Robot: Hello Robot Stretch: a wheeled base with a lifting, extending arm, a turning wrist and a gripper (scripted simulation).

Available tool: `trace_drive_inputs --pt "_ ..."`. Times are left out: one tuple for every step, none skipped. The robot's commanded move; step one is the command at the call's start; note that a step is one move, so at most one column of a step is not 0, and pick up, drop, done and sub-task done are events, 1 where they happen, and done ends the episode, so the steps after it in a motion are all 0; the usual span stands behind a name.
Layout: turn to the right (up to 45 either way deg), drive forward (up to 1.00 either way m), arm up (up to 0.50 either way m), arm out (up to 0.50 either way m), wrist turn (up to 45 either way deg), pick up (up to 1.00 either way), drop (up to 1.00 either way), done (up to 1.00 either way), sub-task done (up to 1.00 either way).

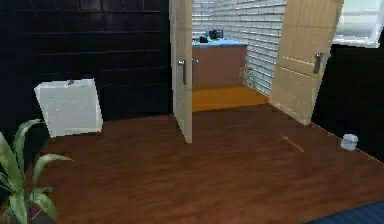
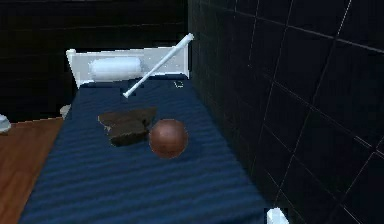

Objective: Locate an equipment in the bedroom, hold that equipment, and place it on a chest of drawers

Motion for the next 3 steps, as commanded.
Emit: trace_drive_inputs --pt "18.0 0.0 0.0 0.0 0.0 0.0 0.0 0.0 0.0" --pt "0.0 0.35 0.0 0.0 0.0 0.0 0.0 0.0 0.0" --pt "0.0 0.0 0.5 0.0 0.0 0.0 0.0 0.0 0.0"
